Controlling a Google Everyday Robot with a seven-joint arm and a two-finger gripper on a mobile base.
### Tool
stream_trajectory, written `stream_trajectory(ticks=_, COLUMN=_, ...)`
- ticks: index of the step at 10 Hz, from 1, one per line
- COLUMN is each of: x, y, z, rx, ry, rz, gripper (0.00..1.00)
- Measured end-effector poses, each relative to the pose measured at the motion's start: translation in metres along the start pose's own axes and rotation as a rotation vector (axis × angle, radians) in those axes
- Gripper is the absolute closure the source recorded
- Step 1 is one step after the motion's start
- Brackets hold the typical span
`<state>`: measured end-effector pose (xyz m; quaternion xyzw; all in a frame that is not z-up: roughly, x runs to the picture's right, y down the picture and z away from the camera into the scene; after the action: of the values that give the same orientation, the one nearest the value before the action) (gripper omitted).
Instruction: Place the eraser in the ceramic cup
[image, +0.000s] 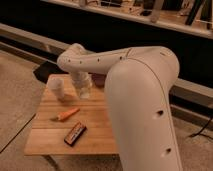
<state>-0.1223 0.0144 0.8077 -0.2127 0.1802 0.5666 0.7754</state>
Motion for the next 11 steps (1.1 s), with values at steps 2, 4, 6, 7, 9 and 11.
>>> stream_trajectory(ticks=2, x=-0.007, y=0.015, z=0.003, rx=-0.044, ry=-0.014, rz=-0.045, gripper=1.0)
stream_trajectory(ticks=4, x=-0.01, y=0.023, z=0.0, rx=-0.061, ry=-0.008, rz=-0.123, gripper=1.0)
stream_trajectory(ticks=6, x=-0.015, y=0.024, z=-0.017, rx=-0.054, ry=0.003, rz=-0.203, gripper=1.0)
stream_trajectory(ticks=7, x=-0.018, y=0.023, z=-0.025, rx=-0.047, ry=0.006, rz=-0.226, gripper=1.0)
stream_trajectory(ticks=9, x=-0.035, y=0.034, z=-0.056, rx=-0.042, ry=-0.013, rz=-0.297, gripper=1.0)
stream_trajectory(ticks=11, x=-0.044, y=0.044, z=-0.068, rx=-0.055, ry=-0.031, rz=-0.34, gripper=1.0)
